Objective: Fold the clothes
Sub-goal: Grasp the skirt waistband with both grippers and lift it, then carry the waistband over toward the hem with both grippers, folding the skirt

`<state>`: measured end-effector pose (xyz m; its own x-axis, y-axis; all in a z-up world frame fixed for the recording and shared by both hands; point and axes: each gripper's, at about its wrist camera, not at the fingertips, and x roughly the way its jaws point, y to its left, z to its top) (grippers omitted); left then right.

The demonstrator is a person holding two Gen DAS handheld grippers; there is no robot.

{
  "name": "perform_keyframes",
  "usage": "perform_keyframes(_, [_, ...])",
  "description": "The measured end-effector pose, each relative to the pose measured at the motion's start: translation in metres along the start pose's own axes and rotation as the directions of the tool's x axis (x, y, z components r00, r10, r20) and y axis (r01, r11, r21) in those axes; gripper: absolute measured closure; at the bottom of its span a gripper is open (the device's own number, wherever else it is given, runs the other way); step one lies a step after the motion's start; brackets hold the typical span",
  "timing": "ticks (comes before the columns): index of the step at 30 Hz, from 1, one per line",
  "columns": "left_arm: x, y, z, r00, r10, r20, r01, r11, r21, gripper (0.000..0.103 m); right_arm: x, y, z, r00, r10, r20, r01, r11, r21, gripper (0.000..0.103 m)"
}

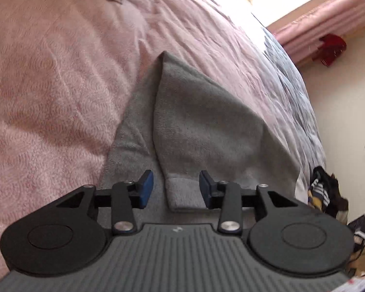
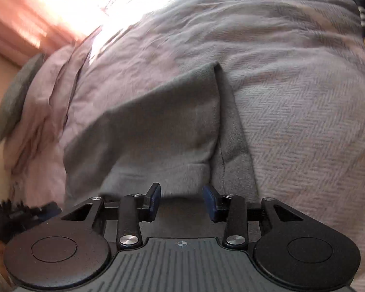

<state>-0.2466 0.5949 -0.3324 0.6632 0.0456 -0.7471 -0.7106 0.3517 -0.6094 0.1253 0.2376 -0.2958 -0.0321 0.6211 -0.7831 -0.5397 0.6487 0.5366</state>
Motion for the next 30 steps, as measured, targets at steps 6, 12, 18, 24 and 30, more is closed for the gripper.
perform_keyframes(6, [0.035, 0.008, 0.0, 0.993, -0.064, -0.1, 0.049, 0.988, -0.146, 0.07, 0.031, -0.029, 0.013, 0.999, 0.04, 0.032, -0.048, 0.946, 0.321, 0.059])
perform_keyframes(12, [0.005, 0.005, 0.004, 1.0, -0.01, -0.016, 0.01, 1.0, -0.022, 0.103, 0.013, -0.014, 0.013, 0.996, 0.004, 0.089, -0.023, 0.976, 0.214, 0.094])
perform_keyframes(18, [-0.025, 0.024, 0.001, 1.0, 0.027, -0.01, -0.027, 0.999, -0.026, 0.103, -0.008, -0.004, -0.009, 0.996, 0.035, 0.081, -0.048, 0.984, 0.17, 0.095])
perform_keyframes(24, [0.007, 0.015, -0.005, 0.998, -0.011, -0.067, 0.007, 0.998, -0.07, 0.073, 0.007, -0.015, -0.018, 0.997, -0.047, 0.058, 0.032, 0.973, 0.229, 0.095])
perform_keyframes(30, [0.043, 0.001, -0.004, 0.991, -0.018, -0.129, 0.01, 0.998, -0.059, 0.073, 0.014, -0.028, -0.016, 0.999, -0.038, 0.037, 0.026, 0.957, 0.29, 0.085])
